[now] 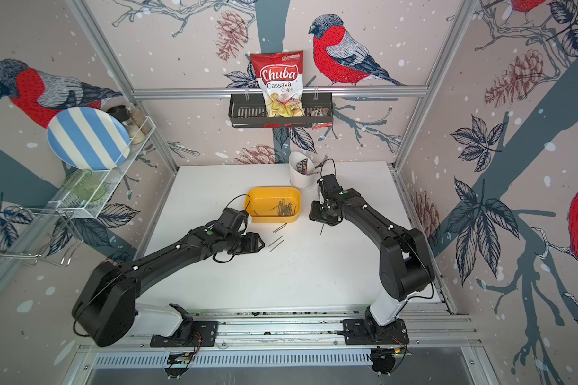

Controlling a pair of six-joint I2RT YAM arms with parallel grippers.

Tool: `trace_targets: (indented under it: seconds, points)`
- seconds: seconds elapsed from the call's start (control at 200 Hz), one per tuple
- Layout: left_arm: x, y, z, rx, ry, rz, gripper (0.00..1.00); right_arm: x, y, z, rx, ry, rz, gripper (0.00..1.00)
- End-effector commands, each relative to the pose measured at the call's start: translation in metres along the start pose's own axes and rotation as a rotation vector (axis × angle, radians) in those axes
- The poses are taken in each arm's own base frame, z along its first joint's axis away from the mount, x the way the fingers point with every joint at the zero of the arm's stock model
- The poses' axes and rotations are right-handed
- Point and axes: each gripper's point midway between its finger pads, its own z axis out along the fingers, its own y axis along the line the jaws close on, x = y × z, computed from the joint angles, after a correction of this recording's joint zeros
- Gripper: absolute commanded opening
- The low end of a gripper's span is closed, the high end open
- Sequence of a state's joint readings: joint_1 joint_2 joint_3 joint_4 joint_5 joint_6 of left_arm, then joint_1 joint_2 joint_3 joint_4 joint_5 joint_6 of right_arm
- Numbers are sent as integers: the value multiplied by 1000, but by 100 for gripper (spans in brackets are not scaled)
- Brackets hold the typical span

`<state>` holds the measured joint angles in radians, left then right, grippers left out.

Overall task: Put the nails on the desktop into the storage box
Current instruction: Place the nail in the storage box, then pick up the nail from the center of the board.

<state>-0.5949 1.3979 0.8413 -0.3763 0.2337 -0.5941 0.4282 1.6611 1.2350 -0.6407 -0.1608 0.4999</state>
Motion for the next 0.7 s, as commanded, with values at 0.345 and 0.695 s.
trace_targets:
  seconds: [0.345,0.695]
  points:
    - [-3,-17,3,10,-18,49,73,-15,-55,47,245,18,15,46]
    - [-1,-15,7,4,-2,50,73,-15,-63,74,297,70,-3,38]
